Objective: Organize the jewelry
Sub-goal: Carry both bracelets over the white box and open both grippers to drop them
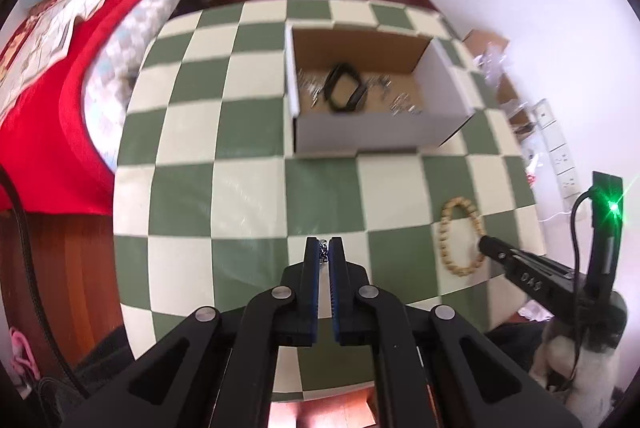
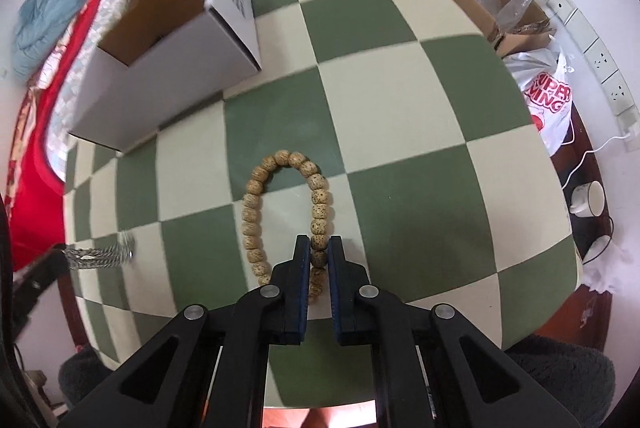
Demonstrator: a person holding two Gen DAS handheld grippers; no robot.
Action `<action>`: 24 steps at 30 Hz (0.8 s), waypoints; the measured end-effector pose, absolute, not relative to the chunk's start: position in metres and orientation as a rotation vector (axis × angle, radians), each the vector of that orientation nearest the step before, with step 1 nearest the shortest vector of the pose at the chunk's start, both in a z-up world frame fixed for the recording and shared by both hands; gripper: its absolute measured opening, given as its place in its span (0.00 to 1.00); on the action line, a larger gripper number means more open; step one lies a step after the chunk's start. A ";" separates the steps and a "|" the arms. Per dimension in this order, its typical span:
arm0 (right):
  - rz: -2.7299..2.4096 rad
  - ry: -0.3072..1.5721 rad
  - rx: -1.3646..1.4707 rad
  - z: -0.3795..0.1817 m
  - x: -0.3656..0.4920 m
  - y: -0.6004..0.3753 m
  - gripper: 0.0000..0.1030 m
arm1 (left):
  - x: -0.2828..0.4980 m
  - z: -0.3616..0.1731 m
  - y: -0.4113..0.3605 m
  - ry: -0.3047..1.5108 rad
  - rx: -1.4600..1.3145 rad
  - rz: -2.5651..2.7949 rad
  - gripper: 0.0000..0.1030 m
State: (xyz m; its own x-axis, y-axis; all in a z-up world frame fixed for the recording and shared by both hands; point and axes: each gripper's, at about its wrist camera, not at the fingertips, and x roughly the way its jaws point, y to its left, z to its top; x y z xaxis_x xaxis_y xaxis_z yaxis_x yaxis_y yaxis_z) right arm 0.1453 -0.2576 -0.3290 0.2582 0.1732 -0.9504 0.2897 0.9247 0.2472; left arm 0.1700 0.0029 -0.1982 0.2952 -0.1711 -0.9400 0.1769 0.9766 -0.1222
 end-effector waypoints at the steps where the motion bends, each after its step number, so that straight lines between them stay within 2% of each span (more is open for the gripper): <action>1: -0.070 1.305 0.421 -0.320 0.145 -0.254 0.09 | 0.174 -0.193 0.001 1.245 0.008 -0.243 0.02; 15: 0.091 1.080 0.420 -0.191 0.172 -0.250 0.08 | 0.196 -0.097 -0.040 1.120 0.057 -0.486 0.02; 24: 0.168 1.002 0.391 -0.128 0.226 -0.243 0.08 | 0.246 -0.079 -0.037 1.076 0.070 -0.463 0.02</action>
State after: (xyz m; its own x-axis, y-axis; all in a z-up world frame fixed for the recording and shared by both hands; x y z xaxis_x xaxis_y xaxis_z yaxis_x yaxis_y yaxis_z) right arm 0.2257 -0.2427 -0.1284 0.5325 0.3144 -0.7859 0.0404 0.9180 0.3946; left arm 0.2465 -0.0374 -0.0792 0.3894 -0.3301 -0.8599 0.3969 0.9026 -0.1668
